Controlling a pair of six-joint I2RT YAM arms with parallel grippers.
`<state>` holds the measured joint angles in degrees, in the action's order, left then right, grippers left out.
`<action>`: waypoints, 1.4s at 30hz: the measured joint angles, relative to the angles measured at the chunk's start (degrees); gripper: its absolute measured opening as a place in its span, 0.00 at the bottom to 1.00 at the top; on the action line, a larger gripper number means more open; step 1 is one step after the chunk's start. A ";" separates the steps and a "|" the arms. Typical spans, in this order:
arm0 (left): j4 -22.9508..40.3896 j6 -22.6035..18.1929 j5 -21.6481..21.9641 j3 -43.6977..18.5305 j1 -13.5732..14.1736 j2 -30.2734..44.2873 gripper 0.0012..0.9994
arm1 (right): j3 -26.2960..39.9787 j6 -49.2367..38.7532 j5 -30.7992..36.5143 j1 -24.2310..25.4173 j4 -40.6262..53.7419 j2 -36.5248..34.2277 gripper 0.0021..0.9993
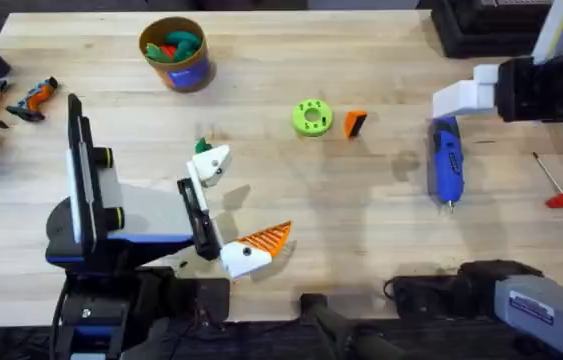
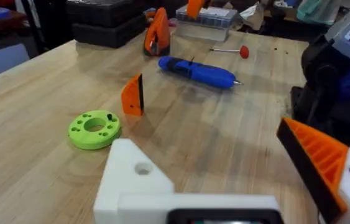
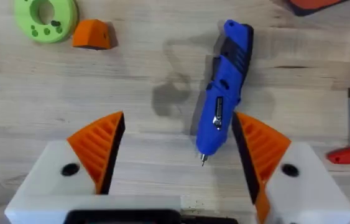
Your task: Pick up the gripper from the table and insert it into the empty holder that is missing its gripper. Then pick up a screw, insert it into the mounting hole, and use the screwdriver to tighten it. Finally, clean up the table by picking up the vegetable and placing it into the bucket.
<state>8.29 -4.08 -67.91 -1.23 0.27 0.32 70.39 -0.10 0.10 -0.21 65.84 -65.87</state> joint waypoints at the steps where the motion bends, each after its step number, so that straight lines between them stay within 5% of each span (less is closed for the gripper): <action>1: -0.02 0.00 0.04 0.00 0.00 -0.01 0.99 | 0.00 0.00 0.00 0.00 0.00 0.00 0.99; 42: -0.04 0.02 0.06 0.02 0.00 -0.02 0.99 | 0.05 0.03 0.00 -0.48 -2.69 0.00 0.99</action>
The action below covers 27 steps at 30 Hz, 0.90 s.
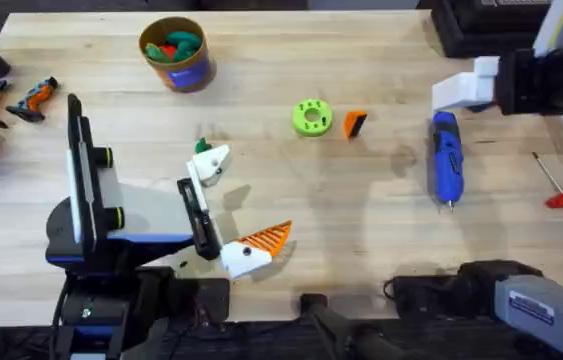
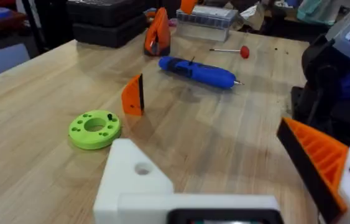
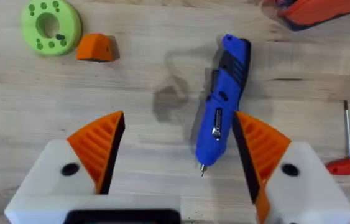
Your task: Pick up the gripper from the table and insert it into the empty holder that is missing its gripper. Then pick up a screw, insert it into the mounting hole, and use the screwdriver to tighten it. Finally, clean up the table by picking up the vegetable and placing it into the bucket.
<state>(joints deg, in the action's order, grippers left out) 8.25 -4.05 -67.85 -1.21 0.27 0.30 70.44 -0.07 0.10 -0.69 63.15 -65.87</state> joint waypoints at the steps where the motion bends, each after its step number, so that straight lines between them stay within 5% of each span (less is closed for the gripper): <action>1: 0.00 0.00 0.02 0.00 0.00 0.01 0.99 | 0.09 0.04 0.00 -0.37 0.29 0.00 0.99; 10: -0.02 0.00 0.04 0.00 0.00 0.01 0.99 | 6.20 5.56 2.13 -10.72 7.24 -3.38 0.99; 20: -0.02 0.02 0.09 0.00 0.00 0.00 0.99 | 9.02 14.24 3.30 -22.10 4.71 -12.94 0.99; 27: -0.04 0.00 0.11 0.00 0.00 0.01 0.99 | 9.20 16.45 3.30 -24.85 2.79 -18.65 0.99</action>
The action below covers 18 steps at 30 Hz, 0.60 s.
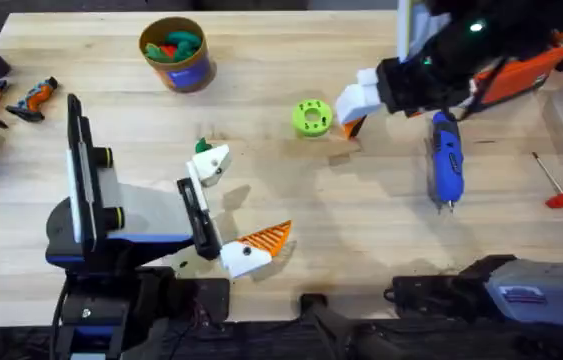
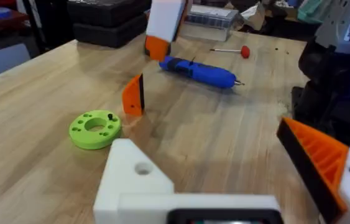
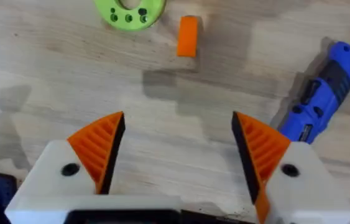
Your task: Pick up the gripper from the table and insert it into the empty holder that is missing its gripper. Then pick up a screw, insert it into the mounting hole, and use the screwdriver to tighten it. Finally, clean up the table by picking up the vegetable and placing it into the bucket.
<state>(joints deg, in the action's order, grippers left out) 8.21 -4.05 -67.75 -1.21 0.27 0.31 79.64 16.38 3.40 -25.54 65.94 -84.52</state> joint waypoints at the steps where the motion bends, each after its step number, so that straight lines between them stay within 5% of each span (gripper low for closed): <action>1: 0.00 0.01 0.00 0.00 0.00 0.01 0.99 | 0.02 0.11 0.02 0.00 -0.49 -1.00 0.99; 18: 0.00 0.02 0.02 0.00 0.00 -0.01 0.99 | 0.04 -6.47 0.02 1.42 -8.54 -15.08 0.99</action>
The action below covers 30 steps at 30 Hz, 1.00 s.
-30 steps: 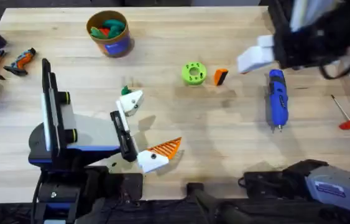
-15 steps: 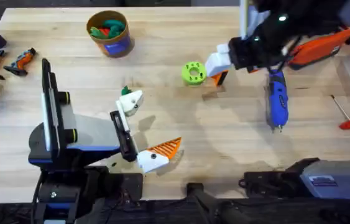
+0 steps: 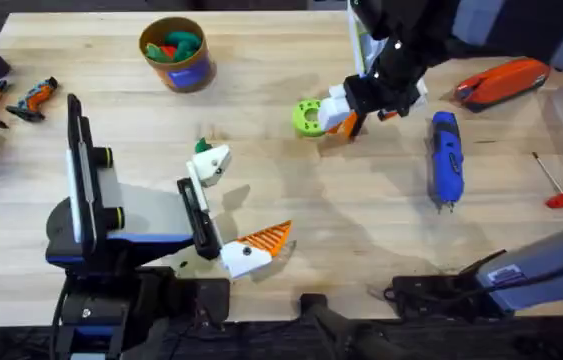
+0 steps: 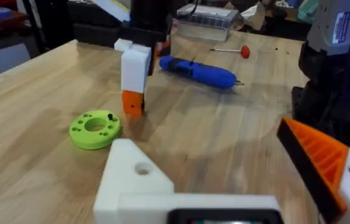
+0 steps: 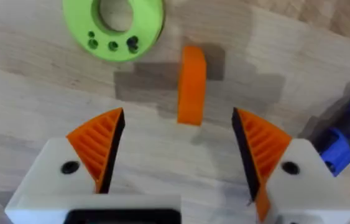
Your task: Pick up the gripper from the table and insert it into the empty holder that is missing its gripper. Then pick up a screw, insert it into the mounting hole, and use the screwdriver to tighten it. Finally, clean up the table by picking up the vegetable and placing it into the bucket.
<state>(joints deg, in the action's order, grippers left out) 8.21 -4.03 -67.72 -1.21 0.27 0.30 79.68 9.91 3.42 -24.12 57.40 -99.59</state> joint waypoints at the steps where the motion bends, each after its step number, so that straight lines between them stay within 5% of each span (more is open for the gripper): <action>1: 0.00 0.00 0.00 0.00 0.00 0.00 0.99 | 0.00 -0.57 0.00 0.49 -0.41 -0.46 0.98; 17: 0.00 0.00 0.00 0.00 0.00 0.00 0.99 | 5.25 -1.37 -0.28 2.55 1.13 -6.69 0.86; 27: 0.00 0.00 0.00 0.00 0.00 0.01 0.99 | 5.35 -1.34 -0.28 2.53 2.60 -6.82 0.51; 30: 0.00 0.00 0.00 0.00 0.00 0.00 0.99 | 5.35 -1.35 -0.28 2.53 2.51 -6.82 0.34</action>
<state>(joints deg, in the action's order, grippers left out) 8.21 -4.03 -67.72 -1.21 0.27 0.30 85.03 8.56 3.14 -21.58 59.92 -106.41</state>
